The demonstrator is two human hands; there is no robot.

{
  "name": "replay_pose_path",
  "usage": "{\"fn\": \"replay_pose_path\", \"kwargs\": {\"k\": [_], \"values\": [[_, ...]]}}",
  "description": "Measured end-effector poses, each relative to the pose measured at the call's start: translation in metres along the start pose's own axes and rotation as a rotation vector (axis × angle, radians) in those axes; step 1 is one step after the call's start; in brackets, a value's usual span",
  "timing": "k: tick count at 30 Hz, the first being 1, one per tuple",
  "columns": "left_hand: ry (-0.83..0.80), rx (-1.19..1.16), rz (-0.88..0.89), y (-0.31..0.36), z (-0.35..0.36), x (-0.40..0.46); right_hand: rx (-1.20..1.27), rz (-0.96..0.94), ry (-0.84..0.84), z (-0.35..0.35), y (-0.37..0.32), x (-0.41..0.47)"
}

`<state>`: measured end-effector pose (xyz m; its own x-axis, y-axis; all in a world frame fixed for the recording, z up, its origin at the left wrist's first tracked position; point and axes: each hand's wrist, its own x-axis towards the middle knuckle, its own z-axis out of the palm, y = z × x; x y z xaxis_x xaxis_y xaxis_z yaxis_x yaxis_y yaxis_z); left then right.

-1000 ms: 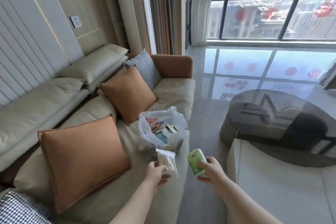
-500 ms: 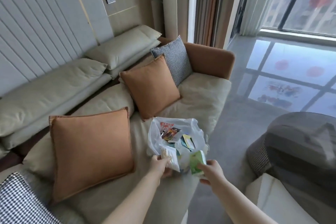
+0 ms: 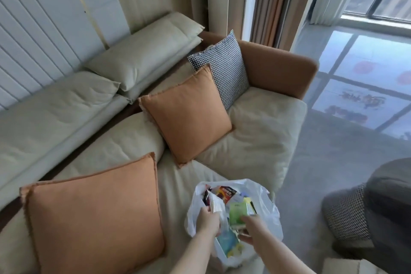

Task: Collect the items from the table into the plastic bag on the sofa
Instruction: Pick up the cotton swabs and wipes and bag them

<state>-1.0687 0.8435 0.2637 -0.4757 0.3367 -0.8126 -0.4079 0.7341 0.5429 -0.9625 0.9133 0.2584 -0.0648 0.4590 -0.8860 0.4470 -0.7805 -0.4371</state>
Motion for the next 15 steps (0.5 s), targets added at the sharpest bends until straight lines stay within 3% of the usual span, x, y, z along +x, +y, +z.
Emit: {"fn": "replay_pose_path", "kwargs": {"k": [4, 8, 15], "values": [[0.000, 0.076, -0.033, -0.004, 0.004, 0.053, -0.037, -0.061, 0.024, 0.021, -0.017, 0.025], [-0.023, 0.085, -0.052, 0.012, 0.005, 0.042, -0.135, -0.049, 0.001, 0.024, -0.017, 0.031], [-0.160, 0.263, -0.005, 0.031, 0.006, 0.033, -0.587, -0.277, 0.063, 0.013, -0.026, 0.026]]}}
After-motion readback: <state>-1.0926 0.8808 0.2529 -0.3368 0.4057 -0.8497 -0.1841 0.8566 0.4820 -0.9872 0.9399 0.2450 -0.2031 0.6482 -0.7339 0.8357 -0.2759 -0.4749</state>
